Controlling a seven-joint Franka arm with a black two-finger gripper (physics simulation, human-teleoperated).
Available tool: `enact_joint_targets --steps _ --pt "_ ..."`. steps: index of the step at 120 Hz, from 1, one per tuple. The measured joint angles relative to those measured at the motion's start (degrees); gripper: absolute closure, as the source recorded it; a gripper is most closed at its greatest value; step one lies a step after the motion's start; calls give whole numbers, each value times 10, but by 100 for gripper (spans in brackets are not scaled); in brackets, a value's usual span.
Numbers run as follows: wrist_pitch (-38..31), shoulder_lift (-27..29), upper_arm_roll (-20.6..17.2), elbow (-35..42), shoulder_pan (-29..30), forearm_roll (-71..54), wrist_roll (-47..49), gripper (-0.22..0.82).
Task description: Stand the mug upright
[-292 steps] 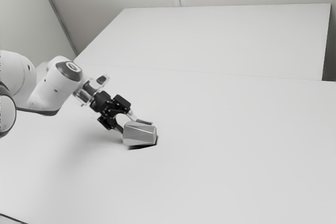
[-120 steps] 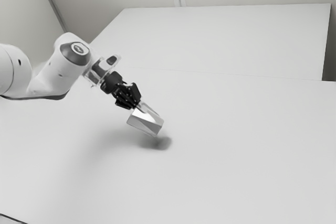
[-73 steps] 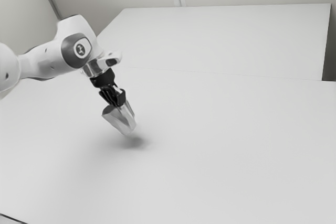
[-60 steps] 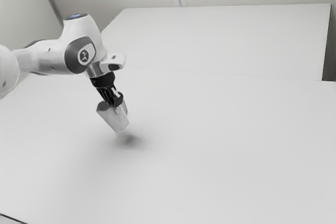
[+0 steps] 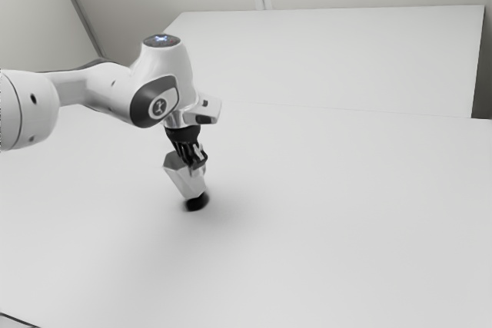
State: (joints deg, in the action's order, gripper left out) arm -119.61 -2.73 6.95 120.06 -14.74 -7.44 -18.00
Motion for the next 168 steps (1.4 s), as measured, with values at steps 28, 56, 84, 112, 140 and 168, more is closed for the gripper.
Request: enact_joint_targets --steps 28,56,84,112,140,168 --pt "-10 -37 -1 -32 -11 5 30 78" --pt "-19 -59 -3 -39 -5 7 52 78" --pt "-22 -70 -4 -39 -1 13 66 78" --pt "-22 -74 -4 -39 -1 21 75 70" --pt "-18 -56 -8 -39 4 31 79 37" --pt "4 -40 -9 -112 6 33 81 16"
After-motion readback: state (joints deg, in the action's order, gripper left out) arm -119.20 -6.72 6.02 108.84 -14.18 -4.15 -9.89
